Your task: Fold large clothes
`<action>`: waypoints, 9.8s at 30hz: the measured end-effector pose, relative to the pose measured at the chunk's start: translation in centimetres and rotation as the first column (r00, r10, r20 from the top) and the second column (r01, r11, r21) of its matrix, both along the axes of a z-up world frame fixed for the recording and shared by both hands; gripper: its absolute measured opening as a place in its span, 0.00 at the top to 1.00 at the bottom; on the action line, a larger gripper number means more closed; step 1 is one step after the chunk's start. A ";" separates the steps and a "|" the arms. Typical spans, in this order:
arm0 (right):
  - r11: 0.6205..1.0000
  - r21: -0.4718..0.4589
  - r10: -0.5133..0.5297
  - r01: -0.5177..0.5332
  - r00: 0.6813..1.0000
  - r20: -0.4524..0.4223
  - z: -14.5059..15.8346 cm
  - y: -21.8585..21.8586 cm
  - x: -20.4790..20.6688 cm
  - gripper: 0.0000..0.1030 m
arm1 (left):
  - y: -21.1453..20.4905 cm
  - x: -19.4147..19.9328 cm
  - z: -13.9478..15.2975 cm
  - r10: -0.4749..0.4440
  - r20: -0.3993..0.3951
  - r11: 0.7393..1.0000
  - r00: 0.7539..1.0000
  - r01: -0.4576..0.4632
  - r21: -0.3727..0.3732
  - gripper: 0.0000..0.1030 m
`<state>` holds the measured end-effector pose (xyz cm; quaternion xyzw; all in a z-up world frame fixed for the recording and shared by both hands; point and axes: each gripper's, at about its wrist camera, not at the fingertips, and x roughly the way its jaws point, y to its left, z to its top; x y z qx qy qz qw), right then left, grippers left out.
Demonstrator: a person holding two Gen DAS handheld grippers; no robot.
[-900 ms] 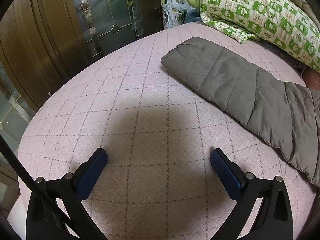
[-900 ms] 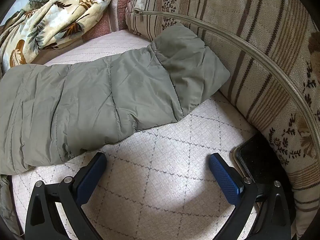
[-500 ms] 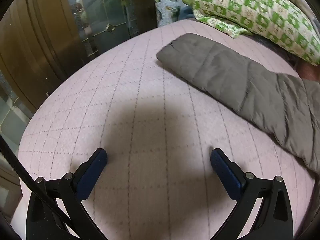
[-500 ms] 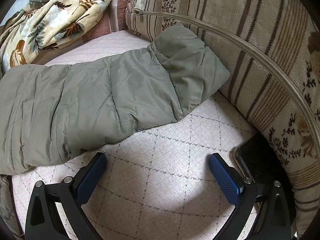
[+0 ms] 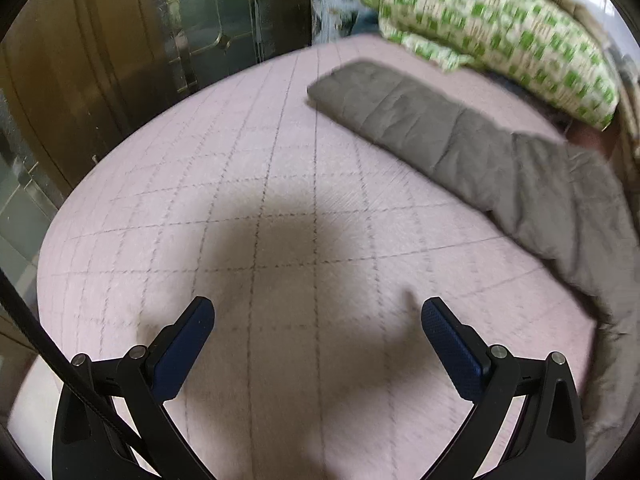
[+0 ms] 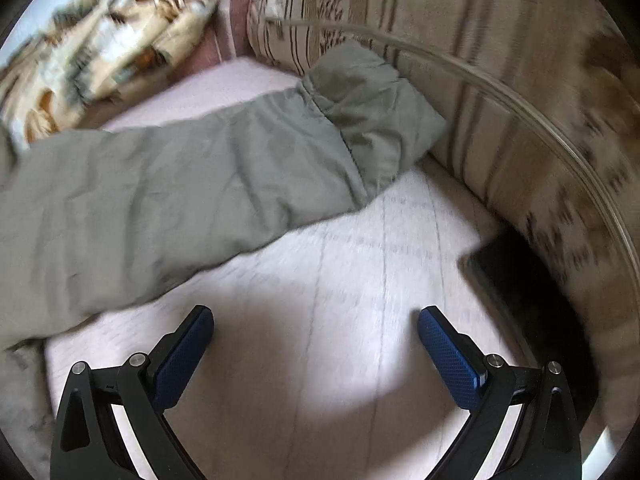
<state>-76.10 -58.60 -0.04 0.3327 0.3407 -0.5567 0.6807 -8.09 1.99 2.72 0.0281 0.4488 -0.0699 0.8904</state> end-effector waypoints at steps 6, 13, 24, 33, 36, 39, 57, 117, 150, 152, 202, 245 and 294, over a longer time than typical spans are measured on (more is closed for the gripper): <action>0.980 -0.199 -0.014 0.004 0.999 -0.050 6.8 9.3 0.3 0.00 | 1.8 -8.0 5.5 -0.007 0.247 0.999 0.969 0.019 -0.049 0.00; 0.856 -0.507 0.168 -0.100 0.982 0.089 13.4 27.0 3.8 0.00 | 1.3 -20.4 6.6 -0.153 0.364 0.980 0.919 0.189 -0.065 0.00; 0.701 -0.502 0.607 -0.506 0.793 0.049 9.9 44.3 11.2 0.00 | -2.3 -33.7 4.6 -0.461 0.341 0.870 0.819 0.493 -0.009 0.00; 0.682 -0.534 0.628 -0.500 0.774 0.076 11.4 46.6 11.4 0.00 | -1.3 -36.2 7.0 -0.450 0.383 0.869 0.807 0.495 -0.024 0.00; 0.682 -0.549 0.623 -0.482 0.777 0.093 12.5 47.0 11.2 0.00 | -1.4 -37.3 7.7 -0.479 0.394 0.852 0.784 0.524 -0.006 0.00; 0.677 -0.557 0.630 -0.480 0.770 0.103 13.3 47.3 10.9 0.00 | -1.9 -38.3 7.9 -0.511 0.398 0.832 0.762 0.555 0.005 0.00; 0.698 -0.478 0.642 -0.533 0.762 0.088 12.2 47.1 12.0 0.00 | -3.4 -38.6 6.3 -0.557 0.328 0.814 0.762 0.580 0.035 0.00; 0.828 -0.389 0.446 -0.404 0.895 0.020 10.0 43.4 9.1 0.00 | -7.9 -42.1 6.0 -0.654 0.345 0.737 0.674 0.670 0.088 0.00; 0.993 -0.040 -0.084 0.108 0.918 0.387 8.0 0.9 -3.0 0.38 | -22.9 -23.0 4.9 -0.663 0.205 0.744 0.719 0.664 0.078 0.00; 0.990 -0.026 -0.121 0.140 0.921 0.370 7.0 -1.4 -3.2 0.38 | -23.0 -23.0 4.8 -0.664 0.202 0.744 0.720 0.663 0.080 0.00; 0.755 -0.391 0.626 -0.526 0.755 0.194 25.5 20.3 29.9 0.85 | -15.1 -17.4 5.6 -0.521 0.175 0.848 0.835 0.529 -0.003 0.00; 0.898 0.004 0.441 -0.441 0.898 0.011 4.2 10.3 30.1 0.22 | -18.7 -16.8 3.3 -0.545 0.097 0.838 0.833 0.543 0.047 0.00; 0.830 -0.231 0.546 -0.507 0.824 0.153 10.5 23.3 17.6 0.15 | -9.4 -9.5 8.3 -0.369 0.200 0.909 0.907 0.398 -0.127 0.00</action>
